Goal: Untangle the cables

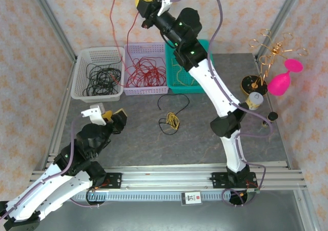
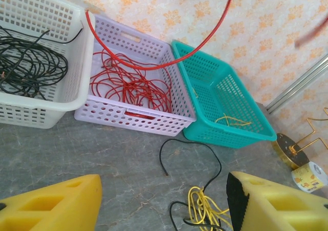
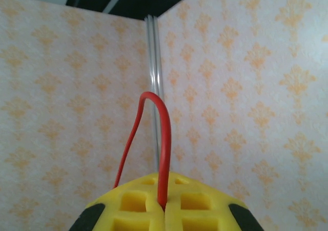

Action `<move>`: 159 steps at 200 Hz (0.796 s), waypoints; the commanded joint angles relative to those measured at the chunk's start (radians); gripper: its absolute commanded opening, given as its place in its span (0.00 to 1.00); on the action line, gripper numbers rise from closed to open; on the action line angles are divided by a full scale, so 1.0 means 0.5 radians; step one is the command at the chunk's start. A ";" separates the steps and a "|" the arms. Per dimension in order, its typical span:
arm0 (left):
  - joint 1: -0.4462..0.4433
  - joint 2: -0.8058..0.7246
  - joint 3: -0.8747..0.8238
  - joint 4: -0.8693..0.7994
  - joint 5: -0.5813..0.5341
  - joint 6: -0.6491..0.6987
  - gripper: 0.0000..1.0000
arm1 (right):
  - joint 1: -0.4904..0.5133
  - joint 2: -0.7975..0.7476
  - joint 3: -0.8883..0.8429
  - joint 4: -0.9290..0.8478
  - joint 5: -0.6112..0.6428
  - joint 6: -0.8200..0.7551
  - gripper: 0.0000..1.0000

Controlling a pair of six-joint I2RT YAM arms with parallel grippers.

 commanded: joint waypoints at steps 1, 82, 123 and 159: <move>-0.010 -0.055 -0.020 -0.080 -0.031 -0.070 0.66 | -0.028 0.104 0.043 0.116 0.045 0.035 0.00; -0.009 -0.013 -0.024 -0.075 0.002 -0.079 0.66 | -0.099 0.319 0.084 0.221 0.202 0.077 0.00; -0.010 0.040 -0.021 -0.040 0.016 -0.063 0.66 | -0.099 0.424 0.076 0.146 0.252 0.041 0.00; -0.010 0.040 -0.029 -0.047 0.016 -0.066 0.66 | -0.104 0.490 -0.037 0.071 0.287 0.017 0.00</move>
